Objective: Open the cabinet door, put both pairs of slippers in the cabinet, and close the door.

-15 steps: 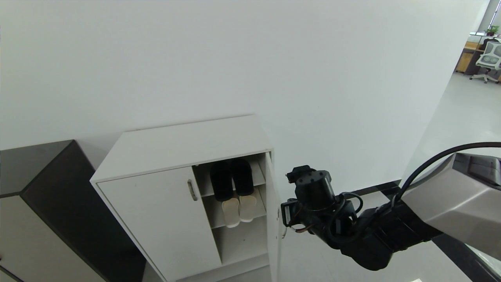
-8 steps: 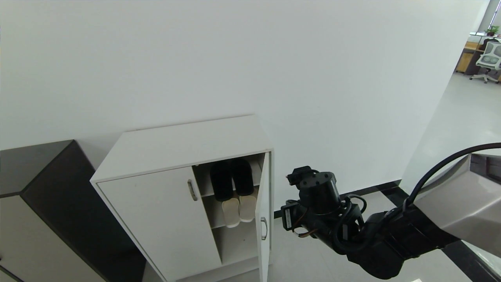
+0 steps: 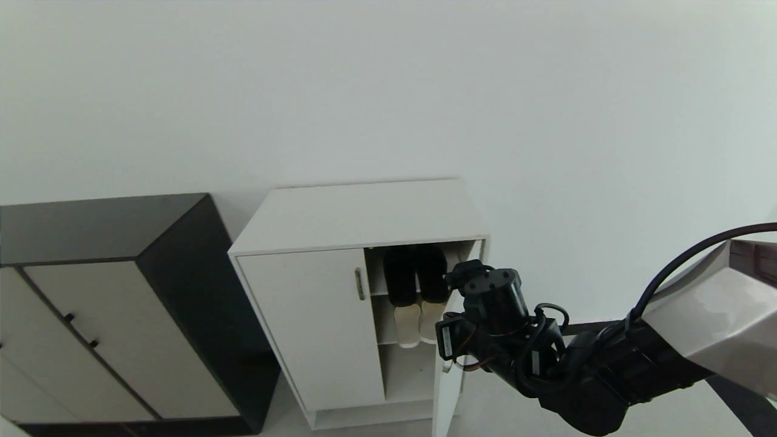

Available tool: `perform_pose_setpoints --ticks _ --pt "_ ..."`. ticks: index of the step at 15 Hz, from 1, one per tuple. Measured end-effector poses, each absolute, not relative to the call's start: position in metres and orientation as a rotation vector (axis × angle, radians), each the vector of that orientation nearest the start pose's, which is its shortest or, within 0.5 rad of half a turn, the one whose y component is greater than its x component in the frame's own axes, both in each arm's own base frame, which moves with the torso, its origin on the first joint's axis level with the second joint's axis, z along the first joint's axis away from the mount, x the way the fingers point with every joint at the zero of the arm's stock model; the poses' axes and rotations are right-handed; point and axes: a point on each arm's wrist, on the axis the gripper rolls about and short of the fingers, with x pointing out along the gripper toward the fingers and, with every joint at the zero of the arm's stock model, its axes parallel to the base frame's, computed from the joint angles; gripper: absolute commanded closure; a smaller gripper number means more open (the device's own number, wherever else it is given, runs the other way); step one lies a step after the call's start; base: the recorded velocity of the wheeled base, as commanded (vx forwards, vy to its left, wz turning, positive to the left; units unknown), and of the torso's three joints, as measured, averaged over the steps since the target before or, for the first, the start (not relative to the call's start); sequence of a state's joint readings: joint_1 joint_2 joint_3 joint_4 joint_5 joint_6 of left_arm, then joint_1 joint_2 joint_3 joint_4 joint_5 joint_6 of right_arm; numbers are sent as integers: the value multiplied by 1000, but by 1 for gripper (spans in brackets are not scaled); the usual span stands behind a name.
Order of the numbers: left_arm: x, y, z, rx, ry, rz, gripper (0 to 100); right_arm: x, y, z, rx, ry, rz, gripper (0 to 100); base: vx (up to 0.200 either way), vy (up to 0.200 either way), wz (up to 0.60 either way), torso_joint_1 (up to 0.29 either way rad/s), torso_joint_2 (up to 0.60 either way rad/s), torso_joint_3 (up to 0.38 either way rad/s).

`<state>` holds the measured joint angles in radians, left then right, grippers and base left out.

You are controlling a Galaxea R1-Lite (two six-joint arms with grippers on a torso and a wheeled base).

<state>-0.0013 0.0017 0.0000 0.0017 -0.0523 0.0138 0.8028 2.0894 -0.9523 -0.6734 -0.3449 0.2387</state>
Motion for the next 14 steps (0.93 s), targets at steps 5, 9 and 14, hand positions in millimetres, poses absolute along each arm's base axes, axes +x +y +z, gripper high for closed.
perform_pose_setpoints --ticks 5,9,14 --pt "-23 -1 75 14 2 -53 100 270 266 88 -4 400 469 100 0 0 0 0 0 0" --pt "-23 -1 75 14 3 -54 100 281 243 86 -11 341 505 100 0 0 0 0 0 0" --pt "-23 -1 75 14 3 -54 100 288 192 100 -15 359 575 100 0 0 0 0 0 0"
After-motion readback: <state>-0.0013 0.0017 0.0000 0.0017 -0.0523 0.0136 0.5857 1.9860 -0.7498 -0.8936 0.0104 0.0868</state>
